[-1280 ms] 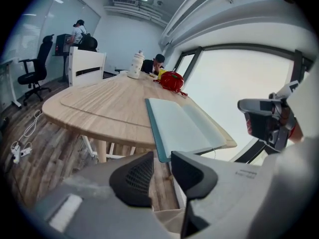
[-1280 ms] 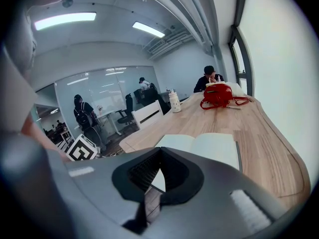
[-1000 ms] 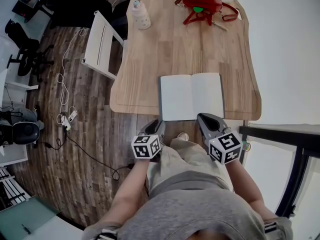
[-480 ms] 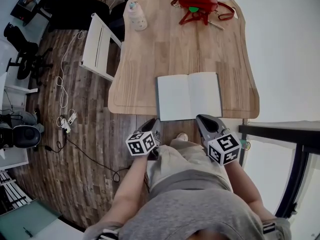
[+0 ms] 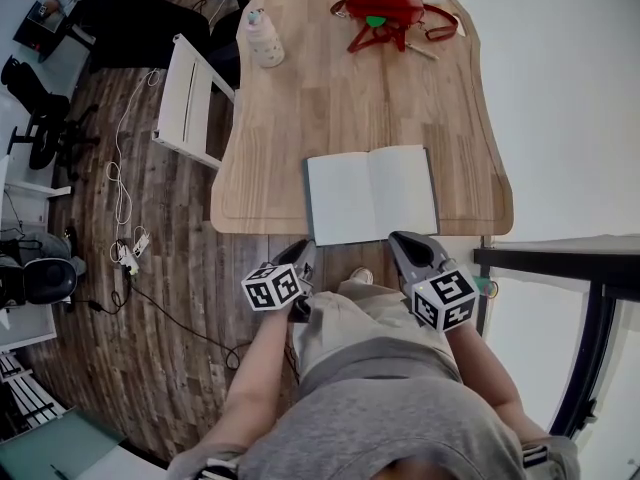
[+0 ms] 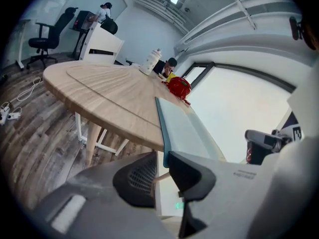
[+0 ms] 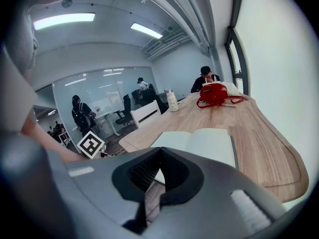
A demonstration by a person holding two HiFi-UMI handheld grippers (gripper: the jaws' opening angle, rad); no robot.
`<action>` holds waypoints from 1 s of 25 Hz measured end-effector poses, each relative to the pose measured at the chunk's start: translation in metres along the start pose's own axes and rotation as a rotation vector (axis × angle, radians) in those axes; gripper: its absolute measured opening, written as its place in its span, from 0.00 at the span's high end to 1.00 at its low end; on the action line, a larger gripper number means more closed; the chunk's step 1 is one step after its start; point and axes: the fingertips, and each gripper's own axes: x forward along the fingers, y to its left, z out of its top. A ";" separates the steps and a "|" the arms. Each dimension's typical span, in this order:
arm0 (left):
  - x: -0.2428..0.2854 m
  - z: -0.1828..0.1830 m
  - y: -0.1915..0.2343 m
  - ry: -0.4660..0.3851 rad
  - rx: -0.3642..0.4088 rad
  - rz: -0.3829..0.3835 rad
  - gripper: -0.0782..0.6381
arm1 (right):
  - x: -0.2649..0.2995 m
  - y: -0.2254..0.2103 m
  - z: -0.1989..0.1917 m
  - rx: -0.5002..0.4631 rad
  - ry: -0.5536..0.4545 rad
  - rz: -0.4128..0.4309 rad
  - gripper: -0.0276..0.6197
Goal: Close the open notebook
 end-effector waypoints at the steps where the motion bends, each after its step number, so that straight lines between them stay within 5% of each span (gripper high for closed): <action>1: 0.000 0.000 0.000 0.003 -0.020 -0.016 0.80 | 0.000 0.001 0.001 0.000 -0.001 0.000 0.96; 7: 0.009 -0.008 -0.012 0.075 -0.016 -0.111 0.81 | 0.004 0.002 0.001 -0.010 0.006 0.000 0.96; 25: 0.002 -0.001 -0.028 0.058 0.044 -0.110 0.88 | 0.012 0.003 0.018 -0.026 -0.031 0.008 0.96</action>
